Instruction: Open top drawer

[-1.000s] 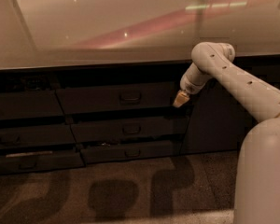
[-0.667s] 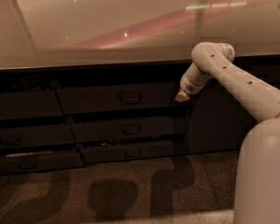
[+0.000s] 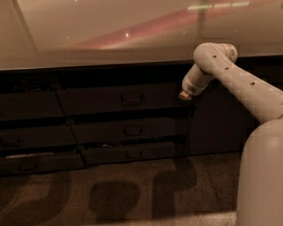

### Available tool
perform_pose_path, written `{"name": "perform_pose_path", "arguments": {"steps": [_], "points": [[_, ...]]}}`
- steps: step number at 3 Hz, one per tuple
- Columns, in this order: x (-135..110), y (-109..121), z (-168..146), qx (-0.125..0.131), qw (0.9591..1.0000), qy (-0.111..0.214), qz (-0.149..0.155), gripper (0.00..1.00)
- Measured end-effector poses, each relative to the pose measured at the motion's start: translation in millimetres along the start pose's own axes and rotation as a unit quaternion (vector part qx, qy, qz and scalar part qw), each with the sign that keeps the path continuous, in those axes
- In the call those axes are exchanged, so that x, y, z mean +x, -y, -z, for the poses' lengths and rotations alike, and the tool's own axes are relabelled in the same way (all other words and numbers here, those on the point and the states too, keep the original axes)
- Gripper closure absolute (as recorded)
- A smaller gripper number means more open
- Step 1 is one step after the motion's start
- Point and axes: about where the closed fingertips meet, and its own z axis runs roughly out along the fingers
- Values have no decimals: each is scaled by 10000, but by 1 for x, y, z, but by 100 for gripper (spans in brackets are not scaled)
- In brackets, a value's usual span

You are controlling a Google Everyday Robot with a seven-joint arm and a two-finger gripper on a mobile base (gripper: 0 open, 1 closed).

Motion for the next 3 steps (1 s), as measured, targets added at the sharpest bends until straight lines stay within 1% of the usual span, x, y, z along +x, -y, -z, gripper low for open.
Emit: {"name": "perform_pose_path", "arguments": {"steps": [1,3], "points": [[0,0,0,0,10000,0,0,100],[-5,3,15,0,10000,0,1,100]]}}
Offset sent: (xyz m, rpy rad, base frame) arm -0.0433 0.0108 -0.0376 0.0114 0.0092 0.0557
